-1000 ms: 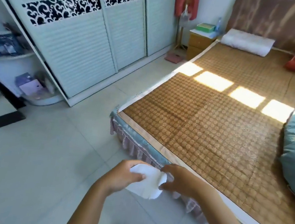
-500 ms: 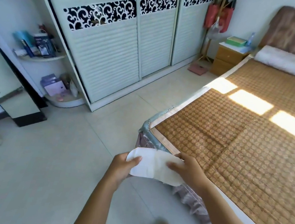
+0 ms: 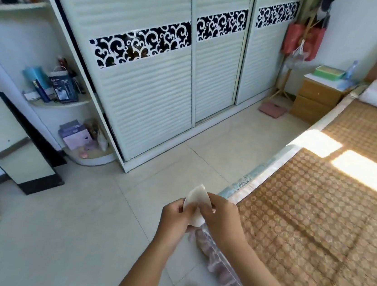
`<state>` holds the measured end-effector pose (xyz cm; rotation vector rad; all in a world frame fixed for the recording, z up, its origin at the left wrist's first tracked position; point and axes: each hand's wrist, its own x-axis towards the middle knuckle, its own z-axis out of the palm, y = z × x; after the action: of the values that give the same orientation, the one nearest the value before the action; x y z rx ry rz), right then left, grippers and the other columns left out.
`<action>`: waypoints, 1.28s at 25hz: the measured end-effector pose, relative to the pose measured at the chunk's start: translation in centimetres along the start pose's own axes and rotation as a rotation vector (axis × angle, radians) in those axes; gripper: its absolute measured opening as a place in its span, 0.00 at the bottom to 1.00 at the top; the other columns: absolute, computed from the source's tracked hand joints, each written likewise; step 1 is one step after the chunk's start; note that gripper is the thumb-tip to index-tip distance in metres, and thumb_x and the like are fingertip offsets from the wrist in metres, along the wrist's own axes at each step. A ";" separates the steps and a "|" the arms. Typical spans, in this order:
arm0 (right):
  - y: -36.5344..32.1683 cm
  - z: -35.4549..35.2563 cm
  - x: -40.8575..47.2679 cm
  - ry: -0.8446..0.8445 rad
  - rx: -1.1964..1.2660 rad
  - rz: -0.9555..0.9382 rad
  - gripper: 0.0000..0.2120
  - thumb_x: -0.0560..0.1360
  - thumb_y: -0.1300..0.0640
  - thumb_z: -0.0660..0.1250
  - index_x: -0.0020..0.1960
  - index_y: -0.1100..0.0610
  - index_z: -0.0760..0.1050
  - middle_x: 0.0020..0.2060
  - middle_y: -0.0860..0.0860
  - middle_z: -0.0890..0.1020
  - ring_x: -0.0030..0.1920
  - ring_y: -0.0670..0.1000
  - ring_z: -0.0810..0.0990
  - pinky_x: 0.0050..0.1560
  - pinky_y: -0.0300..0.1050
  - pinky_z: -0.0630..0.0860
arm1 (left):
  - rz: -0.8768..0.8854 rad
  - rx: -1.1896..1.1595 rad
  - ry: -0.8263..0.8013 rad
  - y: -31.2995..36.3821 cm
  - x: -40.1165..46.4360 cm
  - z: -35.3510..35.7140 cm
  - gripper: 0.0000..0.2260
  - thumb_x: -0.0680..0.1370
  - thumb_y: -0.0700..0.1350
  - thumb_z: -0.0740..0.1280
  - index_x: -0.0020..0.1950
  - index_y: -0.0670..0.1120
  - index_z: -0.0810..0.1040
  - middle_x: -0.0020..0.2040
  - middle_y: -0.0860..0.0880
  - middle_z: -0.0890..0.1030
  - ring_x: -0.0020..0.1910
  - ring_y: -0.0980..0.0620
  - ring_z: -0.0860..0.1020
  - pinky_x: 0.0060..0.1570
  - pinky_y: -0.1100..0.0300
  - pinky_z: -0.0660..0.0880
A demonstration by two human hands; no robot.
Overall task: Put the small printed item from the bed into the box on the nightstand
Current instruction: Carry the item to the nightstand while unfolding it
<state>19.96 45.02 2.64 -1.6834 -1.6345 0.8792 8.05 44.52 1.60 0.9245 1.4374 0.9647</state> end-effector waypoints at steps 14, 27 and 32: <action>-2.5 9.6 25.4 -0.078 -0.386 -0.123 0.32 0.74 0.45 0.61 0.75 0.45 0.54 0.74 0.48 0.55 0.72 0.52 0.54 0.70 0.49 0.56 | -0.084 -0.130 -0.211 8.5 28.0 -7.8 0.10 0.78 0.45 0.64 0.53 0.45 0.82 0.47 0.45 0.86 0.47 0.48 0.84 0.41 0.56 0.82; -3.3 9.1 46.9 0.230 0.708 0.558 0.04 0.71 0.59 0.72 0.46 0.56 0.81 0.41 0.51 0.86 0.41 0.48 0.86 0.37 0.39 0.81 | -0.083 0.138 -0.532 15.9 52.9 -9.4 0.05 0.77 0.47 0.66 0.48 0.48 0.80 0.47 0.44 0.85 0.46 0.48 0.84 0.42 0.55 0.82; -0.3 5.6 54.9 0.313 0.743 0.605 0.08 0.69 0.55 0.75 0.45 0.57 0.81 0.38 0.50 0.87 0.41 0.49 0.86 0.36 0.39 0.80 | -0.050 0.249 -0.593 18.6 61.5 -3.4 0.03 0.72 0.47 0.71 0.44 0.50 0.80 0.42 0.51 0.86 0.40 0.55 0.85 0.33 0.64 0.79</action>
<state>15.81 99.77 -2.48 -1.6397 -0.4655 1.2276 0.44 108.26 -2.88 1.2265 1.0718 0.4186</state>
